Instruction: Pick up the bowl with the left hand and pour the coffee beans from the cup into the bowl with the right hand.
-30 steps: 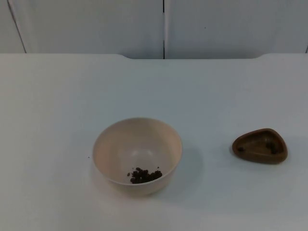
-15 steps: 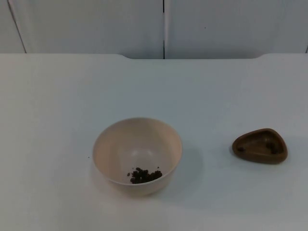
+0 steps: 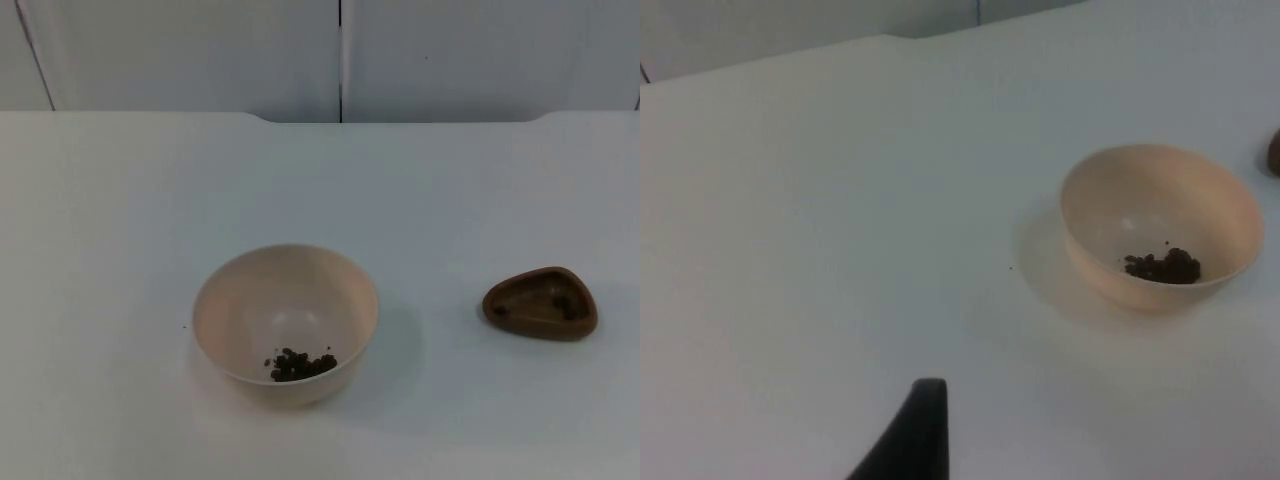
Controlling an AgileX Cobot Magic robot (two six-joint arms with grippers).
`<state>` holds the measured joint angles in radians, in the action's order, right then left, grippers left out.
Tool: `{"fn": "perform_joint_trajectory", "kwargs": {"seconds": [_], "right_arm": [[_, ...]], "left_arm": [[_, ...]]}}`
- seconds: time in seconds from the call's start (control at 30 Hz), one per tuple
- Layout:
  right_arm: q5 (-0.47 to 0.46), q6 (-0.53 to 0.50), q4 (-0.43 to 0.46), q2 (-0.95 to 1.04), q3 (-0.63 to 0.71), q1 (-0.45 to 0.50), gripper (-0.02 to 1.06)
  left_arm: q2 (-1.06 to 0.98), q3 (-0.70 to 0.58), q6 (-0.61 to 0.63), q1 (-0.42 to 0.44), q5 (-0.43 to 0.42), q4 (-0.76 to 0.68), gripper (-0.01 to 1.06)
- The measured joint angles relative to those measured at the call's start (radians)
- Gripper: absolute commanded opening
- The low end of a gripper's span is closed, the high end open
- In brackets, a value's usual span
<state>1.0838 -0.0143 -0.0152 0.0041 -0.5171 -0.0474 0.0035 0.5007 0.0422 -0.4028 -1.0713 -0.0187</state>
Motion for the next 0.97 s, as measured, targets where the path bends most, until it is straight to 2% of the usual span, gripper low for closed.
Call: {"fn": "perform_joint_trajectory", "kwargs": {"seconds": [0.33,0.97], "right_arm": [[0.000,0.000,0.000,0.000,0.000,0.000,1.05],[0.000,0.000,0.000,0.000,0.000,0.000,1.05]], "left_arm": [[0.000,0.000,0.000,0.154,0.000,0.000,1.05],[0.000,0.000,0.000,0.372,0.000,0.000,1.05]]}}
